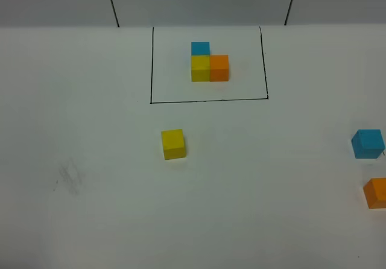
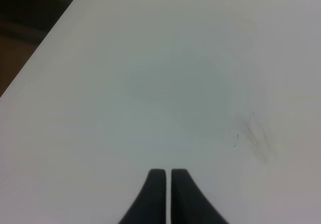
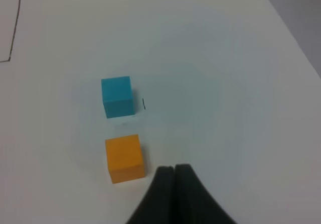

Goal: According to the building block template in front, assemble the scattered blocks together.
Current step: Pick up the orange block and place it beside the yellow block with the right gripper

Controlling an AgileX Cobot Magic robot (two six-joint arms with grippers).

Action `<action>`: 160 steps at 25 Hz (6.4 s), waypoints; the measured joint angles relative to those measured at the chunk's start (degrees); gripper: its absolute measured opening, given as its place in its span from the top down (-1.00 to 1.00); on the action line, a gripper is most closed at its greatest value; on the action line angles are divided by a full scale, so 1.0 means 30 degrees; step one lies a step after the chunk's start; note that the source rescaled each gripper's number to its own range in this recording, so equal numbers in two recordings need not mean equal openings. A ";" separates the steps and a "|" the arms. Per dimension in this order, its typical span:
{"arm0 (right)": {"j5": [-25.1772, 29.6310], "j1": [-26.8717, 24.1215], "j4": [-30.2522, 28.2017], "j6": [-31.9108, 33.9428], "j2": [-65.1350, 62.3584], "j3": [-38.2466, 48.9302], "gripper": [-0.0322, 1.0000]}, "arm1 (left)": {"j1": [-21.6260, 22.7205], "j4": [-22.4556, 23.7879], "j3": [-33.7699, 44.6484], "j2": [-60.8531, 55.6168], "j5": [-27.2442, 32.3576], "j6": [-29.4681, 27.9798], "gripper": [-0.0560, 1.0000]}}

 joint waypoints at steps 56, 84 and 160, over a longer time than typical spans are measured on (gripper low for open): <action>0.0482 0.0000 0.0047 -0.0939 0.0182 -0.0611 -0.98 | 0.0000 0.0000 0.0000 -0.0015 0.0000 0.0000 0.88; -0.0723 0.0000 0.3267 -0.3946 1.6731 -0.3548 -0.86 | 0.0000 0.0000 0.0000 -0.0015 0.0000 0.0016 0.88; -1.2263 0.0000 0.3720 -0.4391 3.2236 -0.1744 -0.06 | 0.0000 0.0000 0.0000 -0.0015 0.0000 0.0016 0.88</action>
